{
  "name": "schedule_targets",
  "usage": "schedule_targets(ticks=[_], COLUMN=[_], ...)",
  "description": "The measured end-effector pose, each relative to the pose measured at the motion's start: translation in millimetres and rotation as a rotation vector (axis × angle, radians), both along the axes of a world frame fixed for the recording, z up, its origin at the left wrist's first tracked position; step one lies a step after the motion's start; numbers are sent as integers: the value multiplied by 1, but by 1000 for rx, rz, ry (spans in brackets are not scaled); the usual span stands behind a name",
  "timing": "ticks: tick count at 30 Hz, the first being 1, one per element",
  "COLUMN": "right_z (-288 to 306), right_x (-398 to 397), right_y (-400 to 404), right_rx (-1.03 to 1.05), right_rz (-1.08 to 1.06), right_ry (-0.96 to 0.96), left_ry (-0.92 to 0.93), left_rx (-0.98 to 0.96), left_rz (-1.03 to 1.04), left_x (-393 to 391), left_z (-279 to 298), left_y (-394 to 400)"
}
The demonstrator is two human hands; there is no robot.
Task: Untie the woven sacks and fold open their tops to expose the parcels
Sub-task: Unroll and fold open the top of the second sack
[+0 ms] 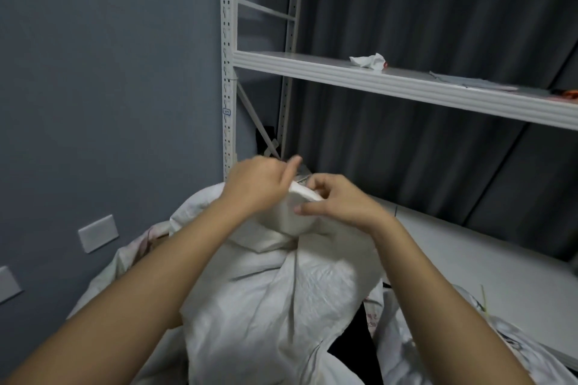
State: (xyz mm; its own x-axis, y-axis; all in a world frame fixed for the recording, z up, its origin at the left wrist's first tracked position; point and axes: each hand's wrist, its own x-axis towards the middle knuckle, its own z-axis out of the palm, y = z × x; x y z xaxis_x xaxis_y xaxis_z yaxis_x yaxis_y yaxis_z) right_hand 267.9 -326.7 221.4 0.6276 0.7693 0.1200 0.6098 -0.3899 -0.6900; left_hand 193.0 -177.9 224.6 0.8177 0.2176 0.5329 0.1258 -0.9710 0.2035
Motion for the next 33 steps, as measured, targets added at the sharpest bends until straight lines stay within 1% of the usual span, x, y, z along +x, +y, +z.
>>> schedule_targets(ticks=[2,3,4,5,6,7,8,9,10,11,12,13,14,15,16,17,18,19,20,21,22,23,24,25,26,27,28,29,30,32,33], right_z=[-3,-5,-9,-11,-9,-6,-4,-4,-6,-10,-12,-17,-18,-18,-18,-17,-18,-23,-25,-27,-29,-29,-27,-25,-25,-28,-32,-35,-36,-28,-24], right_x=[2,-1,0,1,0,0,5,11,14,14,10,8,5,3,4,8,12,15,12,11,10,10,9,10,13,16,16,16,15,12,13], right_y=[-3,-3,-2,-1,-1,-4,-7,-10,-11,-8,-7,-6,-5,-6,-8,-10,-11,-12,-11,-8,-7,-7,-9,-13,-18,-21,-22,-20,-17,-11,-11], right_rx=[-265,-267,-215,-97,-5,72,94,79,-5,-56,-55,41,149,233,322,335,322,240,190,209,281,360,403,434,424,412,391,405,452,585,635], right_rz=[-247,-322,-308,-206,-102,-23,28,0,-70,-146,-167,-111,-36,8,30,-6,-86,-190,-290,-326,-292,-198,-120,-89,-116,-188,-277,-340,-352,-229,-150], right_ry=[-495,-572,-501,-265,-18,159,176,139,-50,-173,-184,-18,225,409,499,445,290,48,-107,-149,-42,184,423,552,538,392,223,153,186,586,747], left_ry=[27,-2,-62,-85,-66,-18,11,26,38,24,-18,-56,-57,-41,-9,0,15,24,16,0,-5,6,32,28,18,-4,-25,-41,-37,19,37], left_rx=[-100,-67,17,92,146,159,92,-13,-111,-116,-42,39,106,129,105,50,-21,-84,-94,-48,-3,37,27,-36,-121,-190,-219,-192,-144,-54,-39], left_rz=[107,114,46,-45,-123,-130,-90,-22,68,129,114,28,-79,-157,-171,-133,-48,31,46,-22,-124,-230,-294,-306,-275,-228,-173,-138,-141,-263,-344], left_x=[2,2,3,4,4,3,5,9,10,12,13,13,13,12,11,15,18,21,24,25,26,27,26,29,34,37,41,44,46,49,52], left_z=[9,9,4,-2,-7,-8,-7,-1,6,9,8,3,-2,-7,-8,-5,1,7,9,6,1,-6,-10,-10,-6,-2,0,2,1,0,-1], left_y=[22,26,26,19,6,-2,0,10,21,30,33,31,21,10,5,9,18,28,35,37,32,24,17,20,29,40,50,56,55,39,31])
